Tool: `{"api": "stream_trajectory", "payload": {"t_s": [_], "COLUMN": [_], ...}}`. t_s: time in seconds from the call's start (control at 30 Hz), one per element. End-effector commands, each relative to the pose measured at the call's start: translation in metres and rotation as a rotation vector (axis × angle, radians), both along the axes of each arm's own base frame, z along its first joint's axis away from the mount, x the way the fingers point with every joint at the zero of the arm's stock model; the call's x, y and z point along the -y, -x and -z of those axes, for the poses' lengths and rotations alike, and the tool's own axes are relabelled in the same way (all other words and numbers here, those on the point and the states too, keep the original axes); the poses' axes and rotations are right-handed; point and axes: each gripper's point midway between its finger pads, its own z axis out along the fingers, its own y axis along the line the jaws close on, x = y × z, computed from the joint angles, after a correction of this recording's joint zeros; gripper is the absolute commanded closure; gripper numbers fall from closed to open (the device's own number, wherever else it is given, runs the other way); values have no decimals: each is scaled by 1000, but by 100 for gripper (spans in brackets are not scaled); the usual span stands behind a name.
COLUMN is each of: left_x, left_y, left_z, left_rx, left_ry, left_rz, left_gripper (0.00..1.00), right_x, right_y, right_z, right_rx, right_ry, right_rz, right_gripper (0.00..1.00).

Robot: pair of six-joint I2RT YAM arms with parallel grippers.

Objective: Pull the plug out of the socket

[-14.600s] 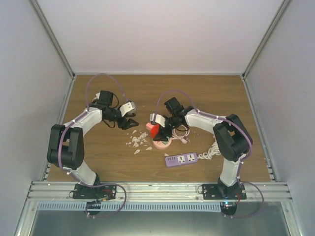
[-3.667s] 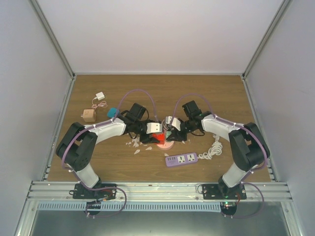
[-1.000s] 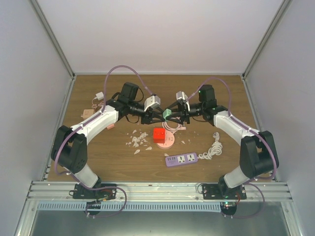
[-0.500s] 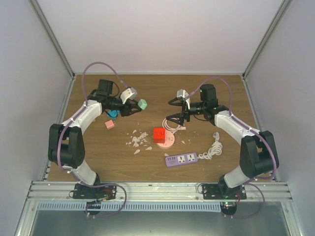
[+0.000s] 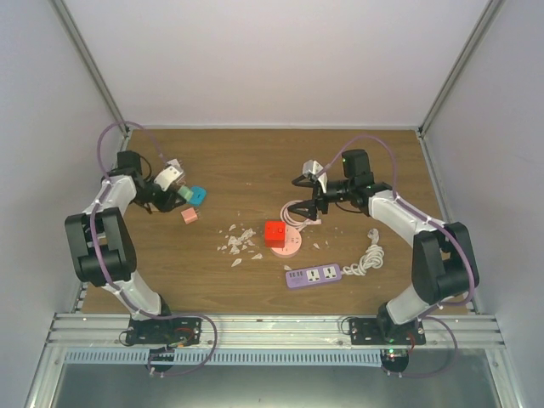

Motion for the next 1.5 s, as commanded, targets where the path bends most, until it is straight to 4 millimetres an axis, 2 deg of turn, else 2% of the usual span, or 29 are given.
{"api": "stream_trajectory", "payload": {"t_s": [0.0, 0.1, 0.2, 0.47, 0.53, 0.63, 0.67, 0.87, 1.0, 1.17, 1.3, 1.37, 1.47], "left_x": [-36, -55, -66, -82, -82, -81, -78, -63, -40, 9, 72, 108, 150], "left_y": [37, 50, 59, 67, 69, 68, 66, 64, 62, 58, 58, 64, 72], "left_z": [23, 42, 57, 75, 76, 71, 64, 35, 3, -35, -57, -63, -68], "left_rx": [-78, -108, -130, -157, -162, -155, -149, -93, -4, 107, 178, 203, 237], "left_ry": [-144, -215, -279, -386, -390, -385, -367, -315, -262, -185, -94, -49, 5], "left_rz": [5, -29, -45, -52, -49, -41, -37, 22, 107, 239, 356, 436, 532], "left_gripper": [78, 78, 77, 73, 64, 45, 34, 20, 13, 10, 9, 9, 9], "right_x": [-1, -3, -4, -4, -3, -1, 0, 1, 2, 4, 6, 6, 9], "right_y": [-2, 2, 5, 11, 13, 18, 21, 27, 31, 37, 37, 38, 39], "right_z": [5, 11, 14, 29, 34, 42, 46, 56, 67, 85, 99, 104, 115], "right_rx": [43, 48, 48, 37, 38, 41, 39, 36, 43, 50, 20, 8, 8], "right_ry": [39, 56, 71, 107, 127, 151, 159, 180, 215, 283, 333, 351, 383], "right_rz": [-10, -25, -38, -52, -53, -61, -71, -95, -113, -138, -142, -140, -128], "right_gripper": [0, 0, 0, 0, 0, 0, 0, 0, 1, 3, 6, 8, 11]}}
